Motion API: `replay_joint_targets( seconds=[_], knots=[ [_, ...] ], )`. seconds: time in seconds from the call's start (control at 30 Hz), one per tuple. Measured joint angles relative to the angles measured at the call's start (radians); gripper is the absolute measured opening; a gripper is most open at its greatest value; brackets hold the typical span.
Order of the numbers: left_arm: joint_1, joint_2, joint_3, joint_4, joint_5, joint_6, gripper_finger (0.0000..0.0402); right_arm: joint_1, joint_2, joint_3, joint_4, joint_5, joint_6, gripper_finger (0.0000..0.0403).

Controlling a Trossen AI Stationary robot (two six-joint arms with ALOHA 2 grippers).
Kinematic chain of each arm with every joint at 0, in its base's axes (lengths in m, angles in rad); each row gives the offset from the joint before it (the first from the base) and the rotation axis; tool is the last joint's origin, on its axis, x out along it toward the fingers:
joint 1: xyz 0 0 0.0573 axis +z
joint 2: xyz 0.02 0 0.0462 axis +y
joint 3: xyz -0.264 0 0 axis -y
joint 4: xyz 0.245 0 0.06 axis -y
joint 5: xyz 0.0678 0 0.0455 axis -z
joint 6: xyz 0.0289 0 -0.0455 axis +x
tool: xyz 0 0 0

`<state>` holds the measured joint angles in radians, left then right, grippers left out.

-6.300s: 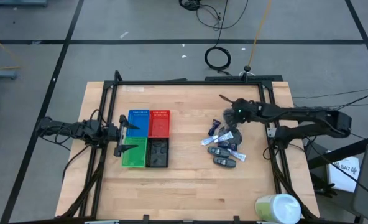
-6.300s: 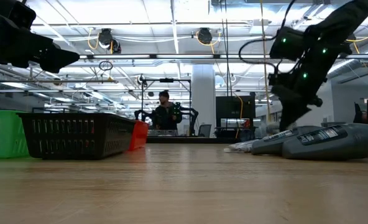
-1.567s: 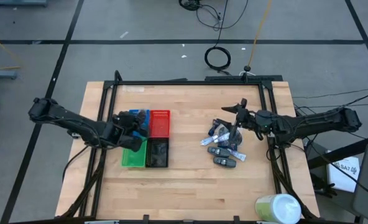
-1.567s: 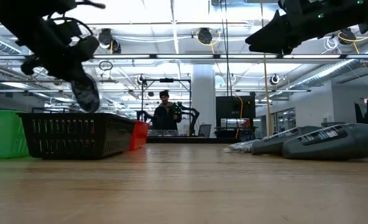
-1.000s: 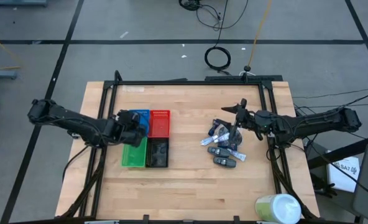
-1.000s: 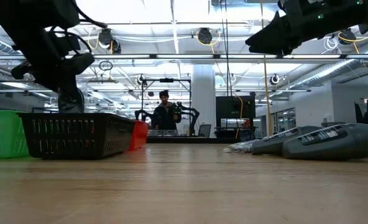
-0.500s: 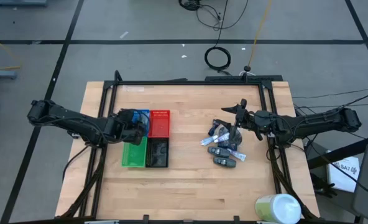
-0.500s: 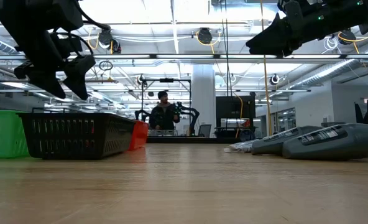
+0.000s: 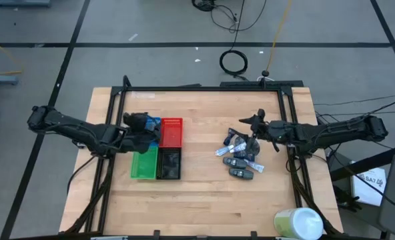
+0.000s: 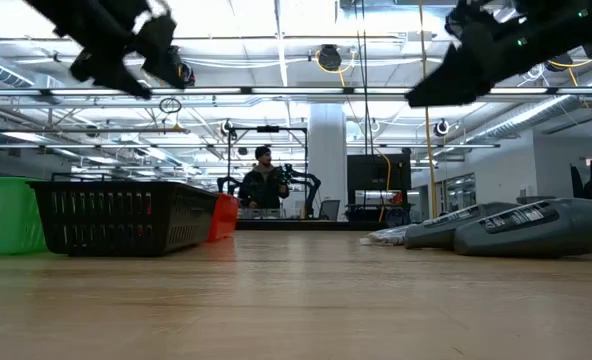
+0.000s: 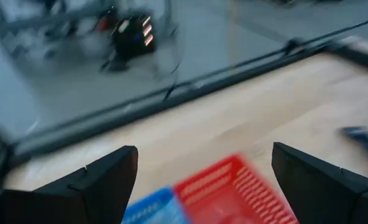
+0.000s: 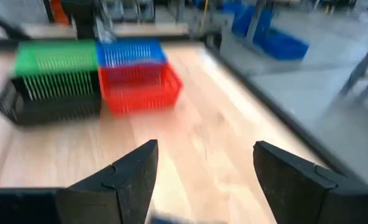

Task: Pick & Place Travel size toiletries
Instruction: Put the right black hairbrush into the blue bin

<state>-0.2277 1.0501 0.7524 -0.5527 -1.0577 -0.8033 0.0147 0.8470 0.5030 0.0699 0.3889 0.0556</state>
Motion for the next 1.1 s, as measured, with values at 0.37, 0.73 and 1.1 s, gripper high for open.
replay_joint_targets(
  seconds=[0.37,0.73,1.1],
  knots=[
    [0.005,0.033,0.001,0.277,0.107,0.304,0.0363,-0.036,0.000,0.000,-0.675,-0.032,0.477,0.0254],
    [0.057,0.045,0.000,0.276,0.163,0.297,0.0363,-0.068,0.004,-0.014,-0.744,-0.131,0.584,0.0254],
    [0.059,0.045,0.000,0.281,0.171,0.299,0.0363,-0.116,0.003,-0.212,-0.511,-0.173,0.767,0.0254]
  ],
)
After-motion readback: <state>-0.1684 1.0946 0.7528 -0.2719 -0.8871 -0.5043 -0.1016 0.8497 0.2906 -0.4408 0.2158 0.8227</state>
